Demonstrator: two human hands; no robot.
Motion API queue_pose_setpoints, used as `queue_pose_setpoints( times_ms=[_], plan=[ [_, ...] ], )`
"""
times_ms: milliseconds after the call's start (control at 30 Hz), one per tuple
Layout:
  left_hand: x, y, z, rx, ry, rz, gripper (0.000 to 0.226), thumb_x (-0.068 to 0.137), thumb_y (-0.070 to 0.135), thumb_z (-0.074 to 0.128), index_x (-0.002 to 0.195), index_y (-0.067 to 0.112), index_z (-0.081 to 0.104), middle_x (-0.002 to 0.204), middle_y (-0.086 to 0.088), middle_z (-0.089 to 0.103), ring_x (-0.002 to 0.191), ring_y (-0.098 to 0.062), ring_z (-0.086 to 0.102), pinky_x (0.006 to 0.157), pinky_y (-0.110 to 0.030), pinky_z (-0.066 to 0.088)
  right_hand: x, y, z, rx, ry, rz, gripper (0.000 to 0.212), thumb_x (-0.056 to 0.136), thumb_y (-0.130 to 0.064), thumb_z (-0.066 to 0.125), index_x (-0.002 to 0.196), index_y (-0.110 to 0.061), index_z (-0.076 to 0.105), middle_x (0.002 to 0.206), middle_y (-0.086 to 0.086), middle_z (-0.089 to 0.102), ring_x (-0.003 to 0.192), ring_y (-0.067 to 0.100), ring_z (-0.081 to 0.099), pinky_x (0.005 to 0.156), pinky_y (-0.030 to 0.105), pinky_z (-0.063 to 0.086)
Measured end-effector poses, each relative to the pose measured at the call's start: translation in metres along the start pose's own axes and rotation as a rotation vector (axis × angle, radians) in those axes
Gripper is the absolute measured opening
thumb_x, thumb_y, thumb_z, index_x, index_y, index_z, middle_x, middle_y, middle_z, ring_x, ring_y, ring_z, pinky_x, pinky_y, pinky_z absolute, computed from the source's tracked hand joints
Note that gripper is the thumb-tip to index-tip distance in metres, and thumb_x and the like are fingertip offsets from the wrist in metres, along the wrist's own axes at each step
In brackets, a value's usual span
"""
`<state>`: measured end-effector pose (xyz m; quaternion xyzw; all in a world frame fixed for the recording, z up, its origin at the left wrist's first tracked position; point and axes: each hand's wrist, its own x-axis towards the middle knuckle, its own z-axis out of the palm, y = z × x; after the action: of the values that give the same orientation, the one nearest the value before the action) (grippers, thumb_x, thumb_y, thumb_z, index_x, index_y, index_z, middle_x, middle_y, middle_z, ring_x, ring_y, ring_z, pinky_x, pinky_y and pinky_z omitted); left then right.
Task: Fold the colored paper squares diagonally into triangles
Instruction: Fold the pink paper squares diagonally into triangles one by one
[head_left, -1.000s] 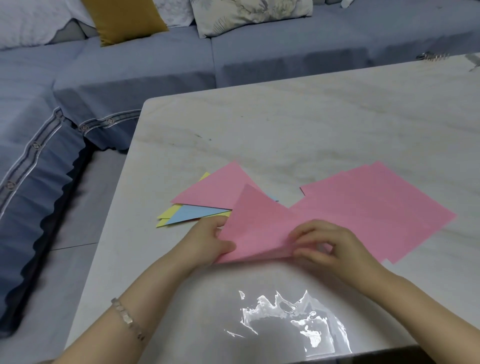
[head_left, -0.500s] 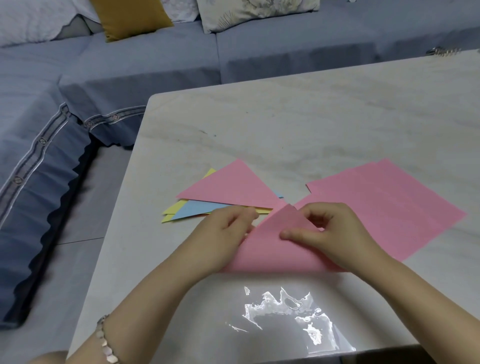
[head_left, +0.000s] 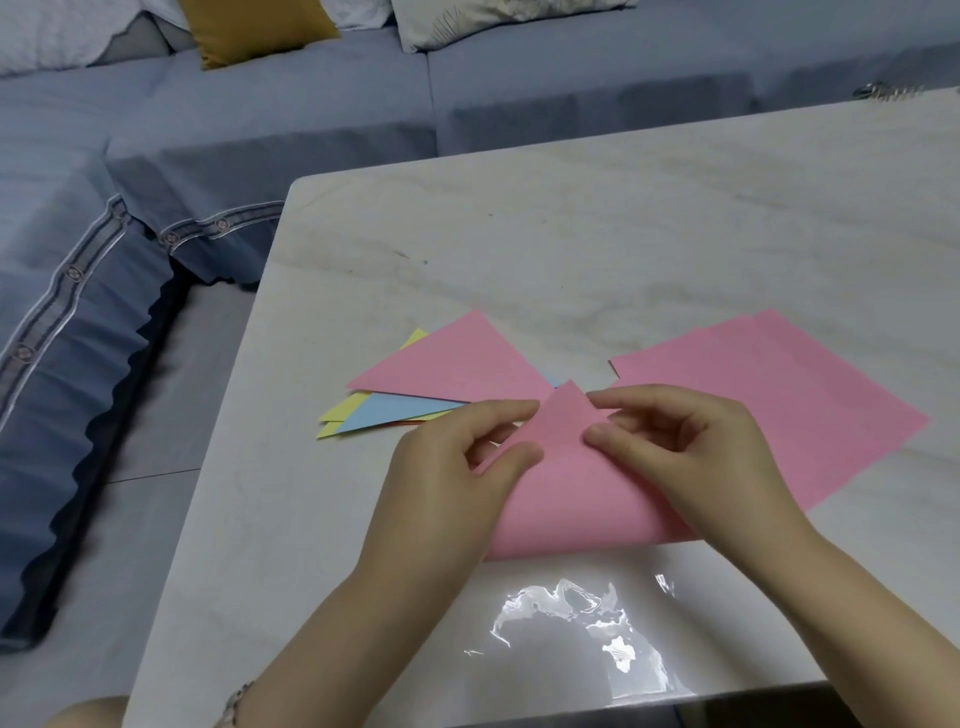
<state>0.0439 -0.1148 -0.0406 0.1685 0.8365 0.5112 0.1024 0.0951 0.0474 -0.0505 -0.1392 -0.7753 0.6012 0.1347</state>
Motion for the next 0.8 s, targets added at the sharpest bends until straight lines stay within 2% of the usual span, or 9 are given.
queue_pose_setpoints(
  times_ms=[133, 300, 467, 567, 667, 800],
  plan=[
    [-0.0029, -0.0001, 0.001, -0.007, 0.019, 0.013, 0.031, 0.074, 0.018, 0.073, 0.082, 0.046, 0.063, 0.074, 0.038, 0.06, 0.068, 0.009, 0.054, 0.064, -0.001, 0.038, -0.0032, -0.002, -0.0005, 0.008, 0.001, -0.004, 0.033, 0.07, -0.008, 0.075, 0.071, -0.04, 0.068, 0.067, -0.017, 0.069, 0.06, -0.004, 0.057, 0.062, 0.004, 0.042],
    [-0.0022, 0.001, 0.0016, 0.003, 0.049, 0.013, 0.027, 0.073, 0.02, 0.074, 0.078, 0.045, 0.066, 0.081, 0.026, 0.063, 0.067, 0.002, 0.055, 0.066, -0.006, 0.042, -0.0052, -0.0022, -0.0006, 0.009, -0.034, -0.003, 0.031, 0.073, -0.005, 0.072, 0.075, -0.035, 0.068, 0.067, -0.025, 0.069, 0.063, -0.01, 0.059, 0.063, 0.002, 0.041],
    [-0.0027, 0.0019, 0.0025, 0.033, 0.048, 0.037, 0.032, 0.073, 0.018, 0.075, 0.076, 0.048, 0.064, 0.083, 0.033, 0.06, 0.069, 0.002, 0.055, 0.067, -0.004, 0.041, -0.0055, -0.0007, -0.0013, 0.015, -0.036, -0.01, 0.033, 0.074, -0.003, 0.071, 0.074, -0.036, 0.067, 0.066, -0.03, 0.067, 0.066, -0.013, 0.06, 0.064, 0.001, 0.041],
    [-0.0034, -0.0002, 0.0032, 0.025, 0.036, 0.036, 0.029, 0.074, 0.018, 0.073, 0.089, 0.042, 0.065, 0.076, 0.038, 0.06, 0.067, 0.004, 0.054, 0.067, -0.002, 0.04, -0.0054, 0.0005, -0.0018, 0.013, -0.041, -0.005, 0.032, 0.073, -0.004, 0.072, 0.074, -0.036, 0.068, 0.072, -0.023, 0.07, 0.065, -0.009, 0.06, 0.064, 0.002, 0.042],
    [-0.0038, -0.0014, 0.0035, 0.032, 0.022, 0.044, 0.029, 0.076, 0.018, 0.073, 0.091, 0.041, 0.064, 0.078, 0.043, 0.059, 0.072, 0.006, 0.056, 0.068, 0.0, 0.039, -0.005, 0.002, -0.0025, 0.014, -0.046, 0.006, 0.031, 0.074, -0.007, 0.072, 0.076, -0.038, 0.069, 0.08, -0.014, 0.071, 0.066, -0.003, 0.061, 0.066, 0.004, 0.044],
    [-0.0039, -0.002, 0.004, 0.02, -0.001, 0.043, 0.028, 0.077, 0.018, 0.072, 0.089, 0.042, 0.064, 0.082, 0.043, 0.06, 0.078, 0.005, 0.058, 0.071, 0.0, 0.04, -0.0041, 0.002, -0.0036, -0.027, -0.056, -0.008, 0.028, 0.075, -0.009, 0.071, 0.077, -0.037, 0.069, 0.083, -0.023, 0.07, 0.071, -0.005, 0.063, 0.068, 0.004, 0.045]
  ],
)
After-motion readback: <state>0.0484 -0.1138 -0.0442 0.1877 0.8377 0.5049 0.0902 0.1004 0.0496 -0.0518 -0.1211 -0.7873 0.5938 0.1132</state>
